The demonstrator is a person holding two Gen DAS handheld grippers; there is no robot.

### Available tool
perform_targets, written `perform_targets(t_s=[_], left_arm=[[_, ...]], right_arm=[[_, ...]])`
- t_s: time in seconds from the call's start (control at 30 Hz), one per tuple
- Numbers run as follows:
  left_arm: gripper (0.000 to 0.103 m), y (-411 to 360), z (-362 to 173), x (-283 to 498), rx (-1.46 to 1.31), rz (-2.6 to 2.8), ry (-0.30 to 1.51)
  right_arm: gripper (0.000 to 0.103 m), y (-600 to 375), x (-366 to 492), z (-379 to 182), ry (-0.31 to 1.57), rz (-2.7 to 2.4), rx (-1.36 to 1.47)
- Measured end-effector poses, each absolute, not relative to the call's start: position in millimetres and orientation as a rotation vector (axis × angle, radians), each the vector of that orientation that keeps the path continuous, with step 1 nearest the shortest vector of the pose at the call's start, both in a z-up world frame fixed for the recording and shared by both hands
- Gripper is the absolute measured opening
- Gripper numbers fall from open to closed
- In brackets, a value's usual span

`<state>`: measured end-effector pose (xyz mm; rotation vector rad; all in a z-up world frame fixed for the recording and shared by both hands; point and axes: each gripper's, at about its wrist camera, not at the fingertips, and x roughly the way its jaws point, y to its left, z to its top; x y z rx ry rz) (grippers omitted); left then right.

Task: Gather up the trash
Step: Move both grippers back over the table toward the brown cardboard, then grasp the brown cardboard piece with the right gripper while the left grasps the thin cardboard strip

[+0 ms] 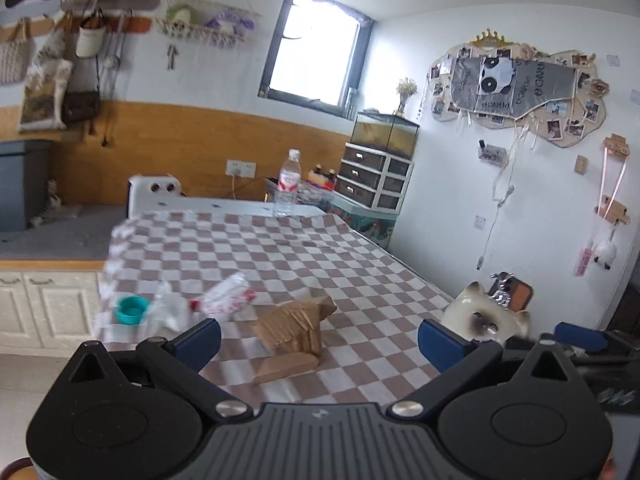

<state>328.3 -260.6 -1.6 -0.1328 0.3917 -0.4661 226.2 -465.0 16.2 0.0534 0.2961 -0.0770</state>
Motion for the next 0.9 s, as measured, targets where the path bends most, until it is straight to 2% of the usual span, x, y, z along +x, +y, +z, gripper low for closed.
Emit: perform_targets(t_s=[0.37, 0.57, 0.63, 0.7, 0.9], left_arm=[[0.103, -293.5, -84.6, 424.3, -0.061, -0.527, 0.484], [0.100, -292.2, -109.0, 444.4, -0.060, -0.541, 0.489], [0.096, -291.2, -113.2, 449.8, -0.075, -0.550, 0.517], [0.096, -287.2, -113.8, 452.3, -0.107, -0.568, 0.525], [0.096, -280.0, -119.1, 460.8, -0.178, -0.573, 0.575]], right_arm=[[0.102, -510.3, 321.7, 7.1, 0.327, 0.012, 0.133], [0.089, -507.3, 375.8, -13.7, 0.352, 0.099, 0.128], [0.080, -500.4, 396.5, -28.0, 0.382, 0.117, 0.115], [0.076, -492.2, 416.2, -44.6, 0.427, 0.127, 0.103], [0.068, -467.4, 445.7, -81.6, 0.514, 0.175, -0.003]])
